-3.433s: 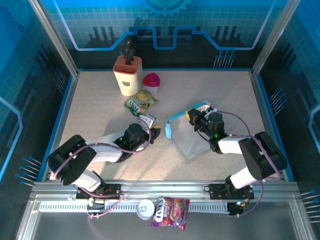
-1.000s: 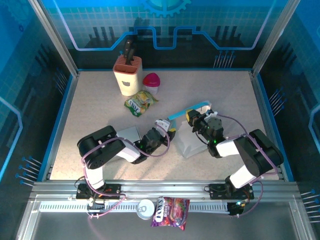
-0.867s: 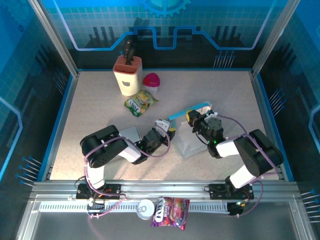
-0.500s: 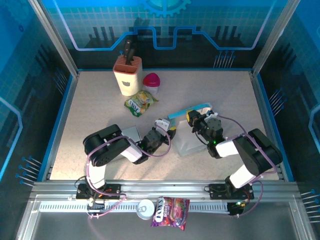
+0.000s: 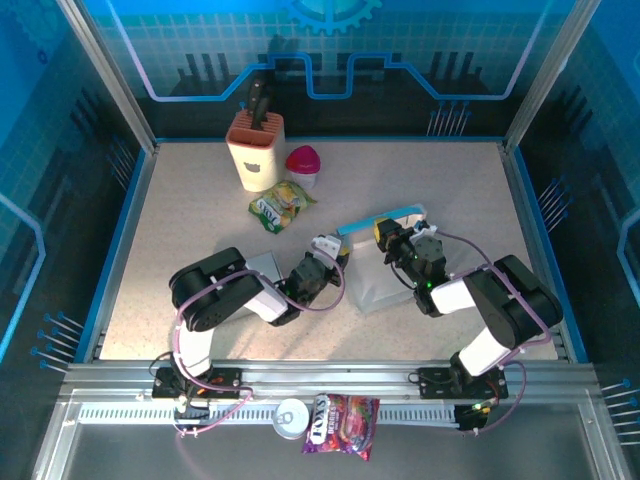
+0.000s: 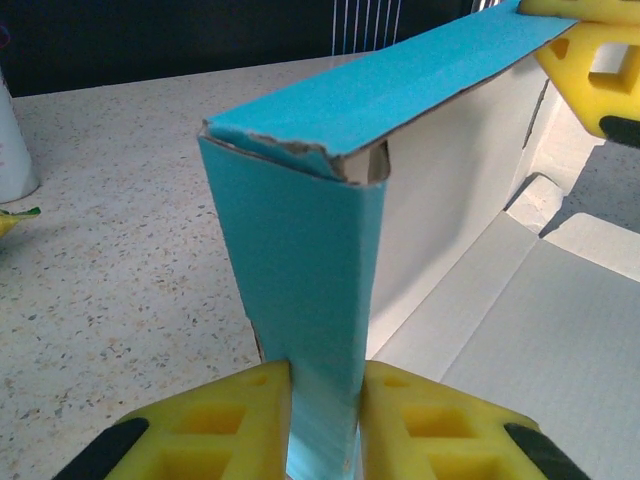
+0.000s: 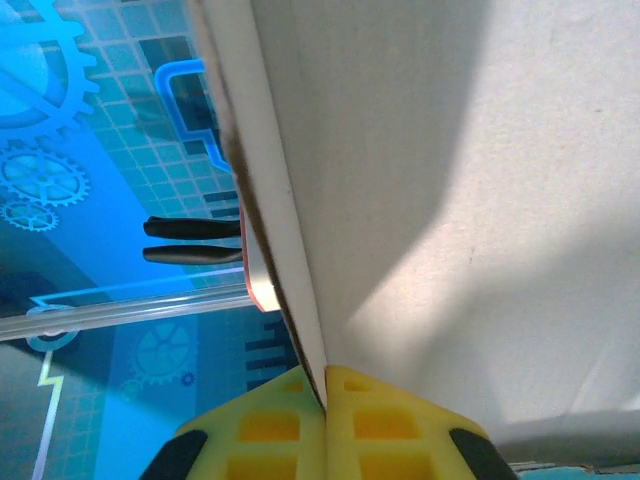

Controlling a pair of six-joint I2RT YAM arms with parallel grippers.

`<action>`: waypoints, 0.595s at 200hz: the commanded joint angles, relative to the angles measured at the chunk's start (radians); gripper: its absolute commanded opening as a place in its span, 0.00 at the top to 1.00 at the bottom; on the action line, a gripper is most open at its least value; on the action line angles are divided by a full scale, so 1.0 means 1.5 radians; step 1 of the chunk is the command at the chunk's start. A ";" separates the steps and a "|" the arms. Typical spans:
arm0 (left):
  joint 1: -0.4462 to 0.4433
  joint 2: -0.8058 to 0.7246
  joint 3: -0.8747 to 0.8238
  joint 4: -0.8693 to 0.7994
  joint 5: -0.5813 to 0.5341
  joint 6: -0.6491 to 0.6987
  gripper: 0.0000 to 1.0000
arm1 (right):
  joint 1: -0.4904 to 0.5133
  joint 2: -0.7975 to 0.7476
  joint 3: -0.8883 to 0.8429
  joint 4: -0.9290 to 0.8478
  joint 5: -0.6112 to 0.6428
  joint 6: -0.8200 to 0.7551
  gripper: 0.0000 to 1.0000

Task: Fold the paper box

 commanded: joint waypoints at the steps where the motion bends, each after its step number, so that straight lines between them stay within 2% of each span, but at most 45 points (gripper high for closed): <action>1: -0.005 0.006 0.037 0.045 0.021 0.011 0.74 | 0.029 0.015 -0.013 -0.013 -0.039 0.008 1.00; 49: -0.005 0.017 0.036 0.071 0.000 0.013 0.76 | 0.032 0.019 -0.020 -0.010 -0.033 0.014 1.00; 64: -0.005 0.022 0.042 0.072 -0.008 0.008 0.67 | 0.032 0.023 -0.021 -0.003 -0.032 0.018 1.00; 72: -0.006 0.025 0.044 0.073 -0.013 0.006 0.66 | 0.031 0.026 -0.024 0.001 -0.032 0.021 1.00; 103: -0.005 0.039 0.050 0.094 -0.026 0.011 0.65 | 0.031 0.028 -0.025 0.007 -0.033 0.027 1.00; 119: -0.005 0.043 0.055 0.094 -0.029 0.012 0.69 | 0.031 0.023 -0.025 -0.002 -0.033 0.025 1.00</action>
